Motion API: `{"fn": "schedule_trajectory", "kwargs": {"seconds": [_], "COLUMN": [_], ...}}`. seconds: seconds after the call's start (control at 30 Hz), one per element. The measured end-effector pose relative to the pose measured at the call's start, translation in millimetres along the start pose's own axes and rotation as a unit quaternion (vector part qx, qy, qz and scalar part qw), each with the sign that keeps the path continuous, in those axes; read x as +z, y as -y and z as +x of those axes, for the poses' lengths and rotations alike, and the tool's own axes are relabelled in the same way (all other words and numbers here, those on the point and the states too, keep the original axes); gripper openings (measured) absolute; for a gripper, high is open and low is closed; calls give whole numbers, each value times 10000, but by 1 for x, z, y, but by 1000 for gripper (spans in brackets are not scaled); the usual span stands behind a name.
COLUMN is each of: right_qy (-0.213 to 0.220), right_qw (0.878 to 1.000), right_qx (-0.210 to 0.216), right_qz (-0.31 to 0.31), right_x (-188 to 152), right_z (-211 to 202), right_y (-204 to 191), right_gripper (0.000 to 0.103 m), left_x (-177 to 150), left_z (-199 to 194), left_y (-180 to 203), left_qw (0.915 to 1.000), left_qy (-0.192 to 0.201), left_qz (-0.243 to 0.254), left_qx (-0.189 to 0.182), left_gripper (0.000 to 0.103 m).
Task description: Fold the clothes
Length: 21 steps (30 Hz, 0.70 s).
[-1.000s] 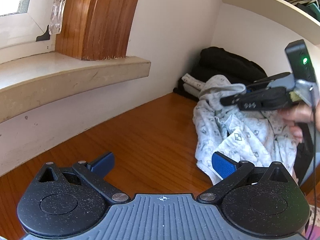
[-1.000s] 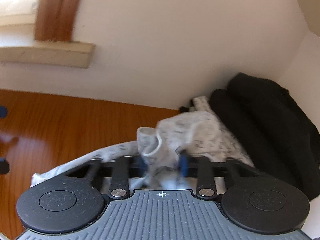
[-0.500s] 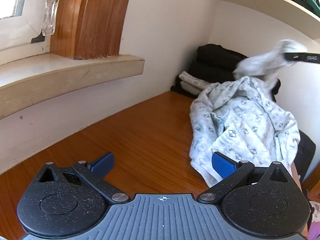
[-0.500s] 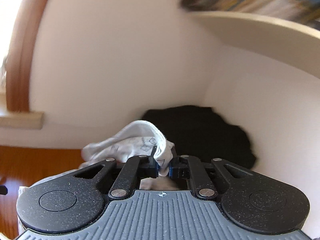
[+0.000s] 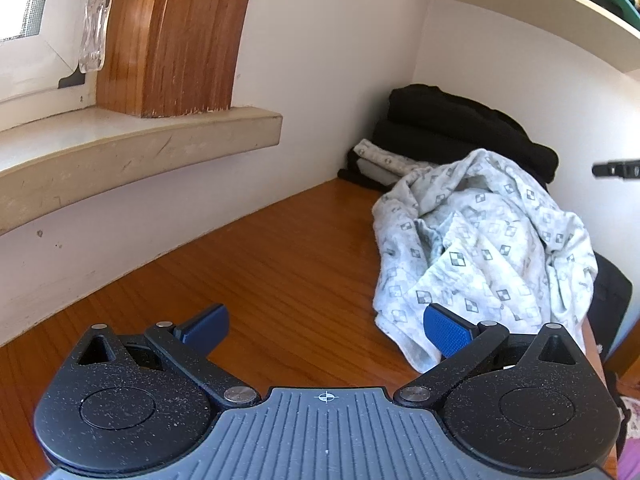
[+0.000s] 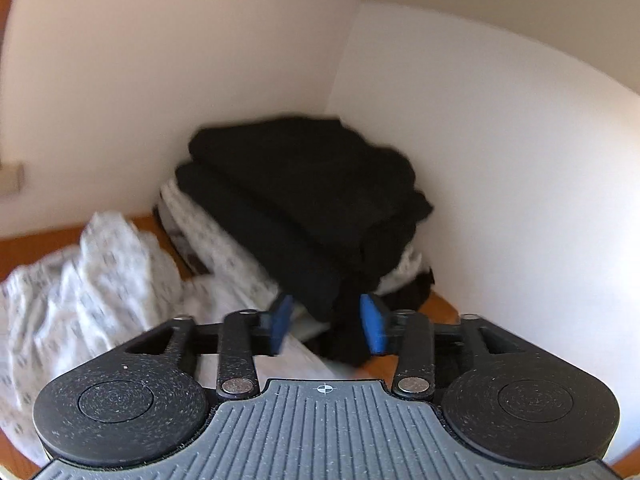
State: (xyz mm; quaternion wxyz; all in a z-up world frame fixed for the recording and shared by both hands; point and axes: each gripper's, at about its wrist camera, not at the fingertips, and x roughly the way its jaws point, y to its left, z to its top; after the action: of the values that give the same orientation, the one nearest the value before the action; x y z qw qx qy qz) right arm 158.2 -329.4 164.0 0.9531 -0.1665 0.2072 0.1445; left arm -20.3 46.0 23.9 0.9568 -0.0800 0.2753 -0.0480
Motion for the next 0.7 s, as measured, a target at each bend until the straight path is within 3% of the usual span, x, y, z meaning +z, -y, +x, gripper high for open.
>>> {"fn": "schedule_trajectory", "kwargs": {"seconds": [0.17, 0.33, 0.47, 0.6, 0.63, 0.67, 0.7], "right_qy": [188, 0, -183, -211, -239, -264, -261], "right_qw": [9974, 9898, 9863, 9867, 9870, 9867, 9867], "right_qx": [699, 1409, 1564, 1521, 1489, 1494, 1492], "right_qz": [-5, -214, -500, -537, -564, -583, -596], "right_x": [12, 7, 6, 6, 4, 3, 2], "right_z": [-3, 16, 38, 52, 54, 55, 52], "right_y": [-27, -83, -121, -127, -127, -126, -125], "right_gripper": [55, 60, 60, 60, 51, 21, 10], "left_x": [0, -3, -4, -3, -3, -2, -2], "left_z": [0, 2, -1, -8, -8, -8, -7], "left_y": [0, 2, 4, 10, 12, 13, 14], "left_qw": [10000, 9998, 9992, 9974, 9973, 9973, 9972], "left_qy": [-7, -115, -152, -81, -67, -71, -82], "left_qz": [6, 96, 9, 11, 20, 21, 16], "left_qx": [-25, -117, -359, -718, -737, -734, -748], "left_gripper": [103, 103, 103, 103, 103, 103, 103]}}
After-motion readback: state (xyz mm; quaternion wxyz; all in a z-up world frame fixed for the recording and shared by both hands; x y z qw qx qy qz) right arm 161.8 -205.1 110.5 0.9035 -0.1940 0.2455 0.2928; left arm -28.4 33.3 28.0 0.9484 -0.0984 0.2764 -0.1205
